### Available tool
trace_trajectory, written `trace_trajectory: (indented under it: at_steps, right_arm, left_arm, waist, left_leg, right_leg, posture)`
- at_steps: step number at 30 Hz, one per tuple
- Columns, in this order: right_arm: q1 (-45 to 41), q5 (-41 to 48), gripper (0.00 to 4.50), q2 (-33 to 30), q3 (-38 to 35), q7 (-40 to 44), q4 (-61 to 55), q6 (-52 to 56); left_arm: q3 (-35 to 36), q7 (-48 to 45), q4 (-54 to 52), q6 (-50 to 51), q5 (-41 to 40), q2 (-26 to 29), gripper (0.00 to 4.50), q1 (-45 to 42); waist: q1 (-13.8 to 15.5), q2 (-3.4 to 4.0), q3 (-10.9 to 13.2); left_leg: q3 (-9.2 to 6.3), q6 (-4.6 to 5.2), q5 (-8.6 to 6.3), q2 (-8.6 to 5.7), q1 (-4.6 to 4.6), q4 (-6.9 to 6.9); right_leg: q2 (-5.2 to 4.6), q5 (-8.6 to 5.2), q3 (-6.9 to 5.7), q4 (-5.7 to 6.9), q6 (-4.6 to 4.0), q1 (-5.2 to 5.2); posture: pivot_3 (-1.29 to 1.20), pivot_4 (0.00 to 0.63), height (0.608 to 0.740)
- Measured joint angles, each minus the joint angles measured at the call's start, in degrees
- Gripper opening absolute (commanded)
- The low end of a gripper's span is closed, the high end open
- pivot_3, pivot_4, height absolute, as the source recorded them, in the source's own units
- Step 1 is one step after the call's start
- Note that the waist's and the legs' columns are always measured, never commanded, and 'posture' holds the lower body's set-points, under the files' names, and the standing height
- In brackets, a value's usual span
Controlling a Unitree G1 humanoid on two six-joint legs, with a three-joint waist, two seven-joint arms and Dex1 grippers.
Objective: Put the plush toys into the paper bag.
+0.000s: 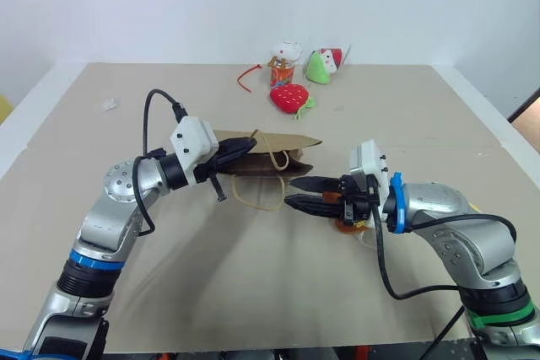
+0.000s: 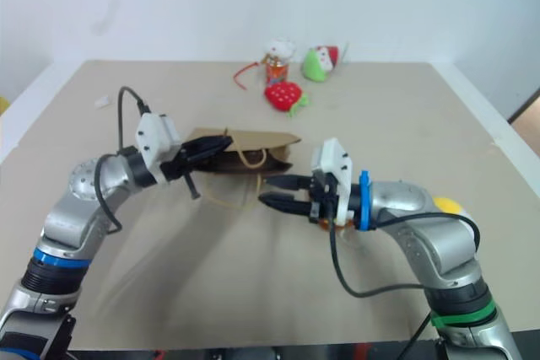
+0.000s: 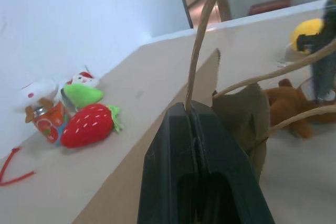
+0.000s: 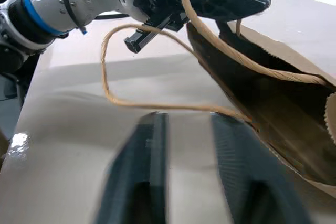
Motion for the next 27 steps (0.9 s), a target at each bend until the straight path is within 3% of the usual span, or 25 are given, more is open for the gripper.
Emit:
trace_trajectory:
  at_steps: [1,12,22,27]
  right_arm:
    - [0.0,-0.27,0.07,0.24,0.06,-0.26,0.07,-0.06]
    - [-3.23,-6.05,0.07,5.41,3.38,-4.01,3.93,-1.85]
    - [-3.11,-4.79,0.07,-2.46,-1.1,1.97,5.47,-1.15]
    - [-3.35,-3.86,0.07,-3.08,-1.37,2.77,5.25,0.2]
  left_arm:
    - [0.0,0.23,-0.22,0.23,0.01,-0.09,0.0,0.0]
    - [-0.64,0.85,-3.22,1.27,1.7,-0.14,0.0,2.05]
    - [-0.68,0.8,-4.15,1.34,2.12,0.01,0.0,3.22]
    - [-0.68,0.47,-4.14,1.34,2.37,0.01,0.0,3.21]
  waist:
    - [0.0,0.0,0.0]
    - [-0.02,0.01,0.0]
    - [0.03,0.01,0.0]
    - [-0.04,0.01,0.0]
  left_leg:
    - [0.0,0.0,0.0,0.0,0.0,0.0]
    - [0.02,0.0,0.0,0.0,-0.03,0.0]
    - [0.0,0.01,0.0,-0.04,-0.03,0.0]
    - [0.01,0.01,0.0,-0.01,-0.03,0.0]
  right_leg:
    - [0.0,0.0,0.01,0.0,0.0,-0.01]
    - [0.0,0.02,0.01,0.0,-0.07,-0.03]
    - [-0.02,-0.01,0.02,-0.01,-0.12,-0.04]
    - [0.01,0.0,0.03,0.0,-0.1,-0.04]
  posture:
    - [0.0,0.15,0.74]
    - [0.0,0.15,0.74]
    - [0.0,0.15,0.74]
    - [0.0,0.15,0.74]
